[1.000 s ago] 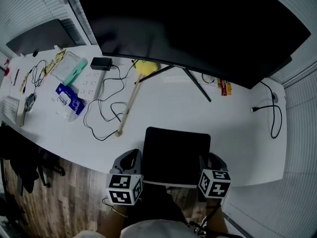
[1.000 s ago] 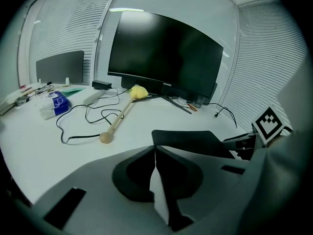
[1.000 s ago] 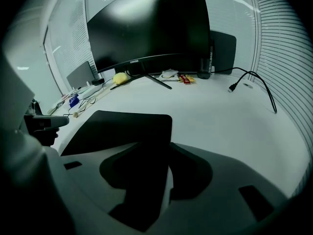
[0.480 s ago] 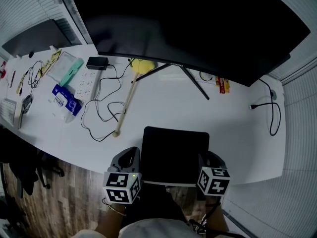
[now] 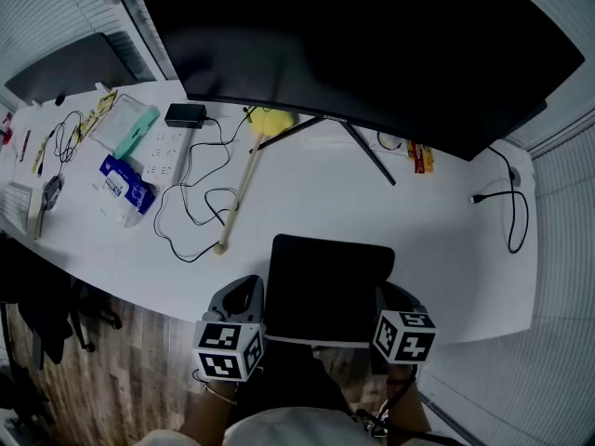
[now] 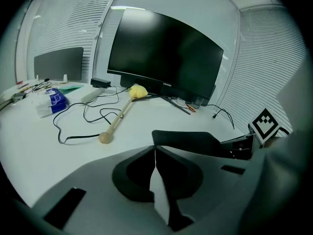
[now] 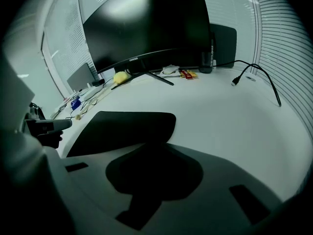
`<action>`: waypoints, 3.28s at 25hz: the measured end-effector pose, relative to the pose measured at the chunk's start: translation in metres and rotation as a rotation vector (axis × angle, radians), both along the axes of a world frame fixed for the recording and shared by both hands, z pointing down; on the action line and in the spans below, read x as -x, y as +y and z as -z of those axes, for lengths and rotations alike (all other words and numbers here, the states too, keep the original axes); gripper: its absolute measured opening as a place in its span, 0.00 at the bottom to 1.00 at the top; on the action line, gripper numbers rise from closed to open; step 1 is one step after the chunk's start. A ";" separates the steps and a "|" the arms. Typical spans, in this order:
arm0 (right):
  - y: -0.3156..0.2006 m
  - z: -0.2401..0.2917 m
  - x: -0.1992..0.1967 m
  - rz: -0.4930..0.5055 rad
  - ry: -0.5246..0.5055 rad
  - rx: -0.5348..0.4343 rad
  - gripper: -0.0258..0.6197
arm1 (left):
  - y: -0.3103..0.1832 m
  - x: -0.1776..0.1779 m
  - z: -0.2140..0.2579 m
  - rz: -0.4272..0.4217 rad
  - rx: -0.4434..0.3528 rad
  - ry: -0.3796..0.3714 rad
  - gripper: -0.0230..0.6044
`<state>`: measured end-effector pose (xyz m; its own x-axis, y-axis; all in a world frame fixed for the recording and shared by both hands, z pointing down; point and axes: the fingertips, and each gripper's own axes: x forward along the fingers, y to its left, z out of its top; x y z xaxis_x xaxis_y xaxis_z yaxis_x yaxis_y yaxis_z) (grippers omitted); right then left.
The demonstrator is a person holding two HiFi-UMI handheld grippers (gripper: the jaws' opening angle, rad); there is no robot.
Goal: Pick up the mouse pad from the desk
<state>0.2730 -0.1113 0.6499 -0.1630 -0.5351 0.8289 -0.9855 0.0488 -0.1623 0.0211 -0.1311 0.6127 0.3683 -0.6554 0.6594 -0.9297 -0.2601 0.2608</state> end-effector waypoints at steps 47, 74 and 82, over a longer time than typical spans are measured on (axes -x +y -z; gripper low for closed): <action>-0.065 0.183 0.034 0.221 -0.048 -0.452 0.13 | -0.042 -0.014 0.095 0.004 -0.241 0.009 0.07; -0.102 0.371 -0.028 0.258 0.229 -0.790 0.13 | -0.122 -0.060 0.262 -0.083 -0.576 0.113 0.07; -0.100 0.374 -0.036 0.231 0.250 -0.783 0.13 | -0.129 -0.066 0.273 -0.089 -0.588 0.127 0.07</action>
<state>0.3090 -0.2117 0.2764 -0.2000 -0.9448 0.2595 -0.9393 0.2602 0.2235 0.0868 -0.2598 0.3401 0.4904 -0.8597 0.1433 -0.8689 -0.4694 0.1572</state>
